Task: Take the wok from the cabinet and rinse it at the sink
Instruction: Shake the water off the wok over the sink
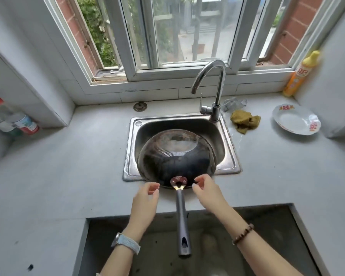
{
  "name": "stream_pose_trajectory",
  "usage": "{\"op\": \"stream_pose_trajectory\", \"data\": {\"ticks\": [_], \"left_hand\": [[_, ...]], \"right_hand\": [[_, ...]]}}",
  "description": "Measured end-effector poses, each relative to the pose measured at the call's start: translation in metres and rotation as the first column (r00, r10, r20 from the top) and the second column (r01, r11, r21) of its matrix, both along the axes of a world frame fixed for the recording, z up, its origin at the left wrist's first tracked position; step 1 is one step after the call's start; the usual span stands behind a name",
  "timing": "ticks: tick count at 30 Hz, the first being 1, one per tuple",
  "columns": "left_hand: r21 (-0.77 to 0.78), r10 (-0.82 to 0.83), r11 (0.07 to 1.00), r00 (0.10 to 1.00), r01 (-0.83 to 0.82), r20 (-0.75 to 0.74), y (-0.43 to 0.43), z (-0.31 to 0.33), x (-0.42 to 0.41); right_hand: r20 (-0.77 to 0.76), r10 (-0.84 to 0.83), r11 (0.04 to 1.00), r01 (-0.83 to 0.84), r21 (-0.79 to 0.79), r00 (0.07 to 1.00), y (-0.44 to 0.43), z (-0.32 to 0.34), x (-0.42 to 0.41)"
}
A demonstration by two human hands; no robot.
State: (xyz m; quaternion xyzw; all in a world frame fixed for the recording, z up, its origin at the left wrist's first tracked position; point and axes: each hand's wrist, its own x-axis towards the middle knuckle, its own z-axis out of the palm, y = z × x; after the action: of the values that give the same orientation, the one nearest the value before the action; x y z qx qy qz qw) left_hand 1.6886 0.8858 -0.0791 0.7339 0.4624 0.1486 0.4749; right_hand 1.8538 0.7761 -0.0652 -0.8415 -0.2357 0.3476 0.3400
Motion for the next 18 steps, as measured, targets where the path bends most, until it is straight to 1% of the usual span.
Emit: {"op": "stream_pose_trajectory", "data": {"ticks": [4, 6, 8, 10, 11, 13, 15, 18], "left_hand": [[-0.128, -0.097, 0.987, 0.995, 0.091, -0.037, -0.015, -0.017, -0.021], [-0.183, -0.143, 0.974, 0.989, 0.133, -0.046, -0.019, -0.024, -0.022], [-0.263, -0.155, 0.954, 0.987, 0.141, -0.034, -0.022, -0.029, -0.018], [-0.355, -0.129, 0.928, 0.992, 0.115, -0.015, -0.024, -0.032, -0.012], [-0.410, -0.112, 0.907, 0.994, 0.100, -0.005, -0.024, -0.032, -0.008], [-0.540, -0.082, 0.838, 0.997, 0.076, 0.014, -0.026, -0.032, 0.002], [-0.665, -0.035, 0.745, 0.999, 0.051, 0.037, -0.028, -0.032, 0.013], [-0.798, 0.031, 0.602, 0.998, 0.020, 0.048, -0.029, -0.034, 0.029]], "right_hand": [[-0.136, 0.018, 0.984, -0.042, -0.175, 0.990, -0.018, -0.017, -0.053], [-0.199, 0.010, 0.972, -0.056, -0.227, 0.980, -0.019, -0.023, -0.071], [-0.304, -0.049, 0.978, -0.016, -0.208, 0.951, -0.017, -0.029, -0.085], [-0.420, -0.141, 0.984, 0.082, -0.156, 0.896, -0.015, -0.032, -0.093], [-0.448, -0.179, 0.982, 0.129, -0.141, 0.876, -0.013, -0.034, -0.095], [-0.454, -0.229, 0.973, 0.182, -0.145, 0.861, -0.010, -0.037, -0.096], [-0.444, -0.260, 0.965, 0.211, -0.158, 0.858, -0.006, -0.038, -0.096], [-0.407, -0.305, 0.951, 0.256, -0.170, 0.861, 0.001, -0.036, -0.096]]}}
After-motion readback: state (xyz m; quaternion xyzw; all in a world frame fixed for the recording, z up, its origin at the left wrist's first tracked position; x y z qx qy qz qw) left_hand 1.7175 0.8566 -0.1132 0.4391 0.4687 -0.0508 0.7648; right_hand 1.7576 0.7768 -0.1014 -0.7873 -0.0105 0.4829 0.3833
